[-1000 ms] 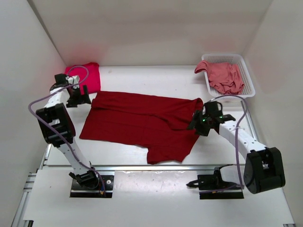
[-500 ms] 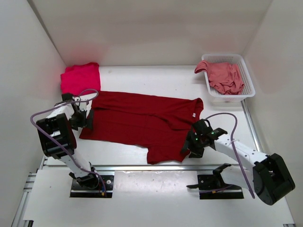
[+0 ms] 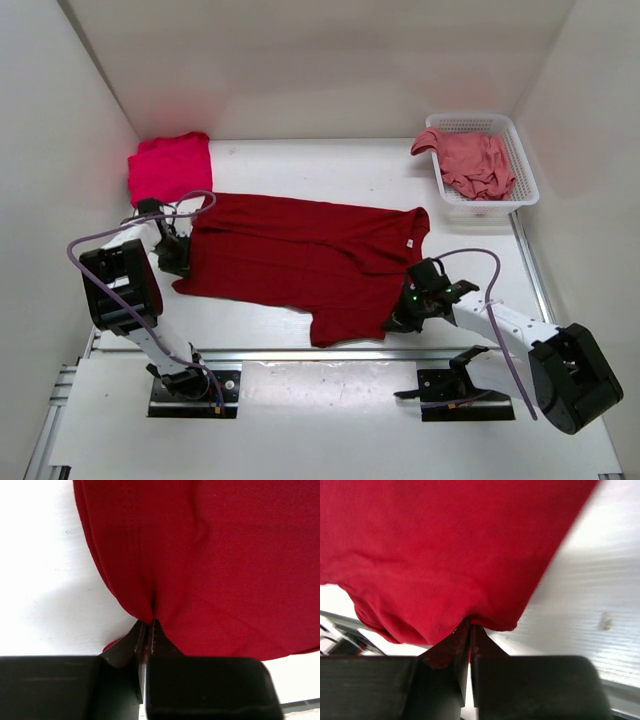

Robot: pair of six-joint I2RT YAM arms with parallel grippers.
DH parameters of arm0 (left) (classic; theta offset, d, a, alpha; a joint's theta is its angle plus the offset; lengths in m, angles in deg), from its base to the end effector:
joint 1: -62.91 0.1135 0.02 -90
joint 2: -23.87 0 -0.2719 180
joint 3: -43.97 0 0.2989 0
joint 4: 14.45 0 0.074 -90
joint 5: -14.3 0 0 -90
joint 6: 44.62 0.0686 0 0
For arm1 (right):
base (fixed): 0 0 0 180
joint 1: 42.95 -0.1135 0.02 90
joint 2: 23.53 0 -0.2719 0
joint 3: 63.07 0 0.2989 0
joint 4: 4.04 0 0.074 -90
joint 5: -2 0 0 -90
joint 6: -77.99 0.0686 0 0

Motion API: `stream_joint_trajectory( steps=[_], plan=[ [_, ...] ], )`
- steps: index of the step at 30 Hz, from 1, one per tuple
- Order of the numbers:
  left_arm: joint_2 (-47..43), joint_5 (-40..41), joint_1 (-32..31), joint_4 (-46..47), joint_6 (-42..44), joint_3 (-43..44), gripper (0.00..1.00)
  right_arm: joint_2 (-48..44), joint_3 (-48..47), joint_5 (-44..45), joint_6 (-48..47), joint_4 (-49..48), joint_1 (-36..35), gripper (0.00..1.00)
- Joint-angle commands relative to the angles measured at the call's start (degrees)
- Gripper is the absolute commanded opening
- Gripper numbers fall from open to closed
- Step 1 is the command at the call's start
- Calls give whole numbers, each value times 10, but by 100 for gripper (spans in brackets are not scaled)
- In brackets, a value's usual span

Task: Fold and stack the t-shirts
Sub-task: Grap the side of the flattened tshirt closest away from the robot with both arms, then fold the other side of the tshirt into a rectangle

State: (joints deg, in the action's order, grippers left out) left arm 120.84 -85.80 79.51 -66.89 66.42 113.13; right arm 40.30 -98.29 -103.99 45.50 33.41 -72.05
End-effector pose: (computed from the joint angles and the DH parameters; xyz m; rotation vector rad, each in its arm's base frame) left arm 0.3306 0.0860 0.1044 0.1351 2.9166 -0.1639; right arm 0.1824 0.1232 0.0865 0.6364 2.8708 0.7278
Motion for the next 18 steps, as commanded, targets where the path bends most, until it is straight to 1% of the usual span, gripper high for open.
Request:
stream_joint_trajectory(
  steps=[1, 3, 4, 5, 7, 8, 9, 10, 12, 13, 14, 16, 18],
  plan=[
    [-14, -29, 7, -7, 0, 3, 8, -17, 10, -21, 6, -53, 22, 0],
    [-18, -45, 19, -15, 1, 17, 1, -26, 2, -28, -11, -47, 56, 0],
    [-17, -54, 18, -21, -3, 27, 0, -34, -4, -33, -28, -31, 80, 0],
    [-20, -65, 26, -25, -7, 45, 0, -42, -13, -37, -48, -23, 97, 0],
    [-12, -95, 35, -32, -24, 75, 0, -63, -43, -47, -77, -4, 169, 0],
    [-10, -99, 30, -33, -33, 95, 0, -73, -52, -54, -93, -3, 188, 0],
    [-4, -107, 21, -33, -38, 105, 0, -68, -68, -65, -103, -5, 220, 0],
    [1, -109, 12, -32, -40, 121, 0, -56, -85, -74, -121, -4, 235, 0],
    [20, -98, -24, -28, -41, 147, 0, -2, -123, -76, -149, -5, 243, 0],
    [32, -91, -29, -27, -40, 156, 0, 15, -148, -70, -157, -7, 227, 0],
    [39, -89, -46, -19, -41, 167, 0, 48, -172, -67, -162, -19, 218, 0],
    [66, -79, -61, -12, -49, 181, 0, 101, -205, -79, -166, -32, 203, 0],
    [88, -76, -81, -10, -59, 207, 0, 169, -237, -78, -175, -38, 199, 4]
  ],
)
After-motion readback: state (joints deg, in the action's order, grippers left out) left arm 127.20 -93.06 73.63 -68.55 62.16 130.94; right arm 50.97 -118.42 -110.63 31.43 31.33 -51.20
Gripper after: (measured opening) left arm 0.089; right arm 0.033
